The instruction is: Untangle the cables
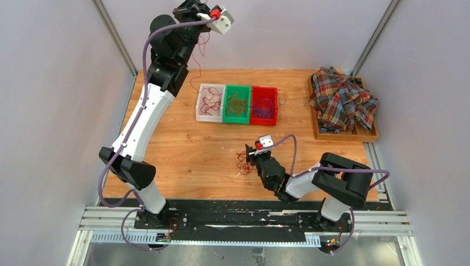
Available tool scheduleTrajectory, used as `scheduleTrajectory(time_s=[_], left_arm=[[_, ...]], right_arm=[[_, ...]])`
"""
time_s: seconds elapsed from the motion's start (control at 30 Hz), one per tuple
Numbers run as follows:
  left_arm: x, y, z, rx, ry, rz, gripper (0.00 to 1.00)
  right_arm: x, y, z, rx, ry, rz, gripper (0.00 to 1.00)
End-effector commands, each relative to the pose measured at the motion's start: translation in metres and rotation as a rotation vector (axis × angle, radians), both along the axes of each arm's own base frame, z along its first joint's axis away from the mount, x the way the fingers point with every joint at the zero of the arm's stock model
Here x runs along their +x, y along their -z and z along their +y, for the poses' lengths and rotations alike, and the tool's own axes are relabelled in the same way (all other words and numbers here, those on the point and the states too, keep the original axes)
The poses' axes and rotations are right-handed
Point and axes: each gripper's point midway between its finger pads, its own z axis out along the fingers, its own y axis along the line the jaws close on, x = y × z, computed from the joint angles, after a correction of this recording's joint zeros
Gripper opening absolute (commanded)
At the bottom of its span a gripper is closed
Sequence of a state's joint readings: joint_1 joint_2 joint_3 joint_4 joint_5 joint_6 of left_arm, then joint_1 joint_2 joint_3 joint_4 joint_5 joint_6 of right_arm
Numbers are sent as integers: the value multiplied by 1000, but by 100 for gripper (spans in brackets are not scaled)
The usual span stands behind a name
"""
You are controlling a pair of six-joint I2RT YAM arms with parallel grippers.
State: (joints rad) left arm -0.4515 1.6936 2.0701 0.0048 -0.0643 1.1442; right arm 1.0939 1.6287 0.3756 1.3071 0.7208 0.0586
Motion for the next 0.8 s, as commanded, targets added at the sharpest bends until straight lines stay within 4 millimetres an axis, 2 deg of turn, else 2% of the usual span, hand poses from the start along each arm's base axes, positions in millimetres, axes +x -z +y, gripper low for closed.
scheduleTrajectory(time_s=[0.0,0.23,0.33,0.43,0.6,0.77], left_arm=[[4,-4,7,-44,-5,-47,1],[12,20,7,-66,2,14,1],[15,46,5,-92,19,100,1],[17,82,3,-105,26,190,1],[25,141,5,-27,-12,273,1],[38,168,14,7,-57,306,1]], right_arm=[[0,-5,-7,20,33,-21,47],[0,-6,-11,25,47,-25,46],[0,-6,-12,26,47,-25,46],[0,-6,-12,26,47,-25,46],[0,-6,-13,30,50,-25,45],[0,-5,-14,30,55,-24,44]])
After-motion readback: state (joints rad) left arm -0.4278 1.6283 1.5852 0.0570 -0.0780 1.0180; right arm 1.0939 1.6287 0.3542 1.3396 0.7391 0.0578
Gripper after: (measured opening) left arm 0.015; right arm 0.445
